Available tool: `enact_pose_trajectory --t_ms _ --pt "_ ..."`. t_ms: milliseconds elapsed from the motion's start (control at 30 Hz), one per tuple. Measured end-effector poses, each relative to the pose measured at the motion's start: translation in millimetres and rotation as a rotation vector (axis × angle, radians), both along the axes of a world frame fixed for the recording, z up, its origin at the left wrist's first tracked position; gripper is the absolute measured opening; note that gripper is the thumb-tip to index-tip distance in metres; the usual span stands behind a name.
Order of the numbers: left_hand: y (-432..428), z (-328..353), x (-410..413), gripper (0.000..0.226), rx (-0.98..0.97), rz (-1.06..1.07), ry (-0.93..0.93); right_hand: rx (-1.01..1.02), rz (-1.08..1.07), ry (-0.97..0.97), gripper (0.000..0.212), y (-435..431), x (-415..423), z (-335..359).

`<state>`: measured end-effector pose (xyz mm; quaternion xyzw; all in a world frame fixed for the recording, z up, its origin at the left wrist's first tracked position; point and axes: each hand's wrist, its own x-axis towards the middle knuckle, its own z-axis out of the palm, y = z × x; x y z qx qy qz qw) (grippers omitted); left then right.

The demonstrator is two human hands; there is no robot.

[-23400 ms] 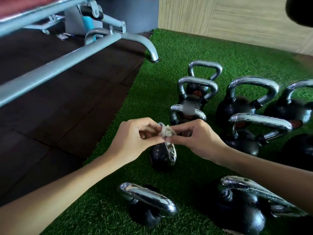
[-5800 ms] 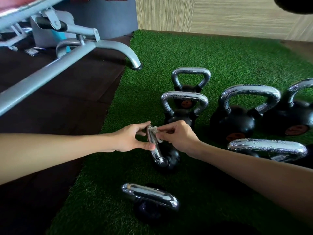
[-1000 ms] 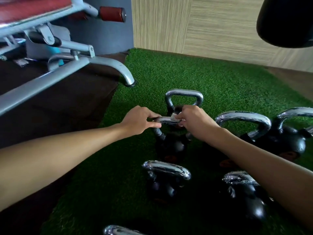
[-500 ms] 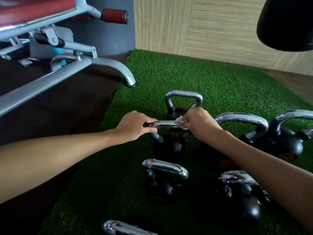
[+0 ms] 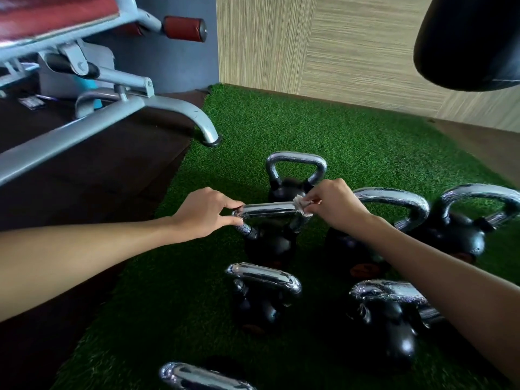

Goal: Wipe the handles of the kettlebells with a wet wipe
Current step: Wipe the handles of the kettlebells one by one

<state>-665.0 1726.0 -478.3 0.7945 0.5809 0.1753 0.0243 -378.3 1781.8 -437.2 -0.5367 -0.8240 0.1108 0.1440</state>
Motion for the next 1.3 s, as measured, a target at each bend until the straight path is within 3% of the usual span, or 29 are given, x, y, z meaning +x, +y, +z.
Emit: enact_pose_trajectory --t_ms 133,333,500,667,767,967,1100,1233,1300 --pt "3.6 -2.7 -1.7 0.053 0.001 -0.002 -0.015 0.026 -0.04 0.057 0.023 -1.5 -0.3 -1.7" --pt "7.0 -8.1 -6.7 0.051 -0.005 -0.014 -0.102 -0.128 -0.087 0.076 0.013 6.5 18.8 -13.9" --pt "1.9 -13.5 -15.7 0.052 -0.007 -0.028 -0.137 -0.138 -0.072 0.129 0.011 13.1 21.6 -23.9" --pt "-4.9 -18.1 -20.0 0.063 0.013 -0.015 -0.134 -0.333 -0.025 -0.028 0.01 15.4 4.8 -46.5" --pt "-5.3 -17.8 -19.2 0.069 0.008 -0.007 -0.157 -0.361 -0.015 -0.026 0.012 18.6 2.4 -45.9" --pt "15.2 6.1 -2.1 0.048 -0.088 -0.052 -0.207 -0.248 -0.088 0.195 0.005 15.4 28.3 -21.0" --pt "29.7 17.2 16.4 0.041 -0.07 -0.103 -0.173 -0.219 -0.12 0.382 0.017 12.2 25.8 3.8" --pt "42.8 26.1 23.4 0.048 -0.145 -0.102 -0.05 -0.27 -0.104 0.516 0.021 10.8 -0.7 10.8" --pt "41.2 31.0 25.4 0.061 -0.179 -0.091 -0.137 -0.333 -0.103 0.599 0.02 9.7 -15.3 11.4"
